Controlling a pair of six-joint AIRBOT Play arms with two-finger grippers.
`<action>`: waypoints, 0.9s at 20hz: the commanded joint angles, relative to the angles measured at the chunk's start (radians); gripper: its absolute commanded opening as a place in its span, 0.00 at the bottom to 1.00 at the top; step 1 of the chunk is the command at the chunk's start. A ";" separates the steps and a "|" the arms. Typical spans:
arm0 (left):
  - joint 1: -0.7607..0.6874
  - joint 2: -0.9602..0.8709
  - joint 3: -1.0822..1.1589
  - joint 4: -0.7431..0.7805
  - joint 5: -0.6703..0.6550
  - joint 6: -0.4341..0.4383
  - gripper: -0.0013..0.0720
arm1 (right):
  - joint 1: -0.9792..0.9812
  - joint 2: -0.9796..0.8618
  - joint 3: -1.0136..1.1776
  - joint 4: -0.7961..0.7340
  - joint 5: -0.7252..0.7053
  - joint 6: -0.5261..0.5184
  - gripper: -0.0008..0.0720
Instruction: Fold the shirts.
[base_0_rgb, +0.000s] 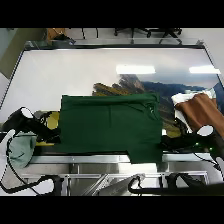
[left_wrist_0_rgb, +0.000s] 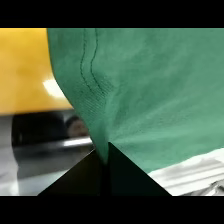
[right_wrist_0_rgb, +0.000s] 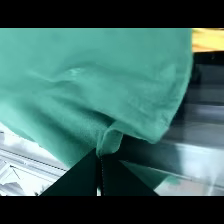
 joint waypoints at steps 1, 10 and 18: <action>0.000 0.004 0.039 0.035 -0.053 -0.024 0.04 | 0.002 0.101 0.085 -0.011 -0.023 -0.014 0.03; -0.002 -0.061 0.515 -0.161 0.109 -0.056 0.04 | 0.081 -0.358 0.472 0.251 -0.417 -0.411 0.03; -0.076 -0.454 0.834 -0.224 0.189 -0.040 0.04 | 0.162 -0.708 0.703 0.255 -0.576 -0.489 0.04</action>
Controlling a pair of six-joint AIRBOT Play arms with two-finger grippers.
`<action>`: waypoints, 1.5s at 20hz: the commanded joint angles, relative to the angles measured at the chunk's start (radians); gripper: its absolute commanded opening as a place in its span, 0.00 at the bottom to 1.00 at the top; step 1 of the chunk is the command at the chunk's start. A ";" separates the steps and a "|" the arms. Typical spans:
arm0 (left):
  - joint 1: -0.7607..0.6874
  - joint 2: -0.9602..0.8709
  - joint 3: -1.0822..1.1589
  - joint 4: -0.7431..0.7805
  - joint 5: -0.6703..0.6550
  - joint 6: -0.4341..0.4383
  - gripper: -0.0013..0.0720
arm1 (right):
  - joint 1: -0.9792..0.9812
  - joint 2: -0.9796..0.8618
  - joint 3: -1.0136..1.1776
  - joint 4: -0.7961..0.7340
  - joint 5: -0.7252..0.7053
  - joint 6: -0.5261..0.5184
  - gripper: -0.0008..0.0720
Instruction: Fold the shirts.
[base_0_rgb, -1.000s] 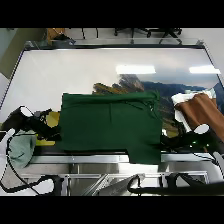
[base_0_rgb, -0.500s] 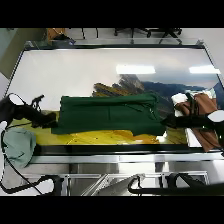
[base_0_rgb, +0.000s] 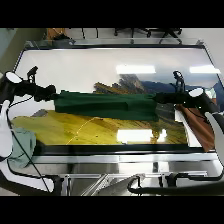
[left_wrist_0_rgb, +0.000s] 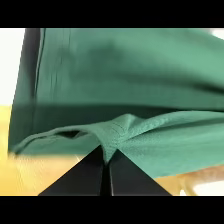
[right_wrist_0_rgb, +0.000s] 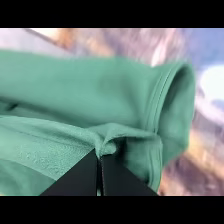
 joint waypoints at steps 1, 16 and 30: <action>-0.038 -0.179 0.132 -0.024 0.029 0.011 0.04 | 0.023 -0.114 0.057 0.014 -0.060 -0.051 0.04; 0.034 -0.309 0.475 -0.022 -0.306 -0.025 0.96 | -0.107 -0.184 0.060 0.068 0.187 0.070 0.87; -0.180 -0.311 0.477 -0.037 -0.225 -0.036 0.04 | -0.076 -0.153 0.222 0.177 0.326 0.024 0.03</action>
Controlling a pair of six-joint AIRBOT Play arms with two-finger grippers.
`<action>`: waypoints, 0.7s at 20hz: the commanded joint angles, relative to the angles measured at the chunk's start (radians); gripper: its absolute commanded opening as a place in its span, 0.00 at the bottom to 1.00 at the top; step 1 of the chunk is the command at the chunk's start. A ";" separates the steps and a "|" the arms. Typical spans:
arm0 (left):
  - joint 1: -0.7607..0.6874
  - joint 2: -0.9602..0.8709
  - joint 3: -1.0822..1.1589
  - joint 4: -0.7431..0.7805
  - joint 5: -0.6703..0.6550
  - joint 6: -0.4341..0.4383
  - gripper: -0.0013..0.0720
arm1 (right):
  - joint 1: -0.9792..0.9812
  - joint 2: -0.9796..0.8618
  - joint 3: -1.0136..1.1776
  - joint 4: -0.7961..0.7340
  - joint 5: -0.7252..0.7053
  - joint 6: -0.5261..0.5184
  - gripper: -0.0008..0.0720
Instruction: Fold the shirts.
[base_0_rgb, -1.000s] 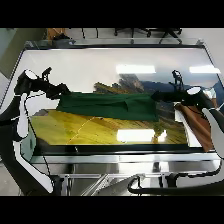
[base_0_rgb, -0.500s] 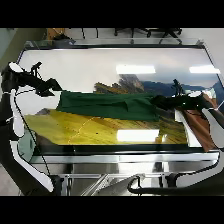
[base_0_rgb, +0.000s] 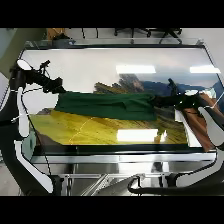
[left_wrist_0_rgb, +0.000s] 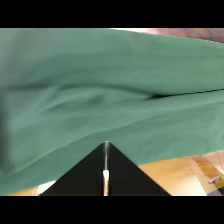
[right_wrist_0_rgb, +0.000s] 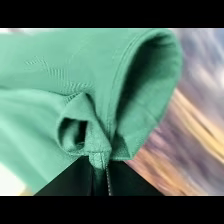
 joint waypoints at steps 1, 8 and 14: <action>-0.129 -0.006 -0.005 -0.034 0.100 -0.002 0.04 | -0.018 0.071 0.132 0.001 0.117 0.060 0.03; -0.555 -0.077 -0.169 -0.260 0.630 -0.001 0.04 | -0.054 0.099 0.442 0.004 0.402 0.217 0.03; -0.822 -0.316 0.074 -0.260 0.800 -0.093 0.04 | -0.053 0.102 0.597 0.048 0.465 0.294 0.03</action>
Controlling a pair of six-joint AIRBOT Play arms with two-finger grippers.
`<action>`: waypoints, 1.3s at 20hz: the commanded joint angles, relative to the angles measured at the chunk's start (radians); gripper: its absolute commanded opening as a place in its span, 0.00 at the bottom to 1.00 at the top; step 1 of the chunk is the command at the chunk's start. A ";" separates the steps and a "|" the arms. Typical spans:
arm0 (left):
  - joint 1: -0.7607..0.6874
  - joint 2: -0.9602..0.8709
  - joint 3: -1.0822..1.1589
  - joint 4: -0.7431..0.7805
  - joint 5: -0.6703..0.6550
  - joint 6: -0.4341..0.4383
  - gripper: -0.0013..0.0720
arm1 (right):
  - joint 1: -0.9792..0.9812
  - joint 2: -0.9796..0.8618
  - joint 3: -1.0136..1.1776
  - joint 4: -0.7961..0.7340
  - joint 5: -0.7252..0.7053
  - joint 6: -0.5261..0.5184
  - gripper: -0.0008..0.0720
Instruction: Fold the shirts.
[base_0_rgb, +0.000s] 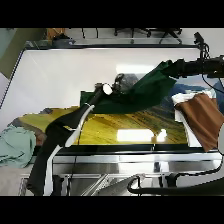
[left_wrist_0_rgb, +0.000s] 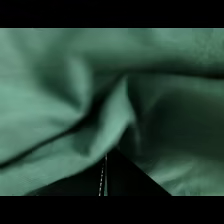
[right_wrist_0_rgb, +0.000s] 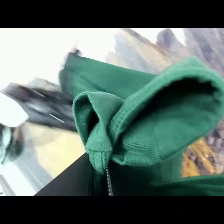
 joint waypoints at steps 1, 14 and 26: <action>-0.124 -0.105 0.102 -0.010 0.115 -0.061 0.04 | -0.001 0.003 0.067 0.018 0.042 0.041 0.03; 0.367 0.483 0.020 -0.010 -0.403 -0.012 0.04 | 0.305 -0.072 0.032 0.013 -0.199 0.068 0.03; 0.489 0.761 0.007 -0.007 -0.579 0.070 0.04 | 0.853 -0.274 -0.028 -0.100 -0.743 -0.188 0.53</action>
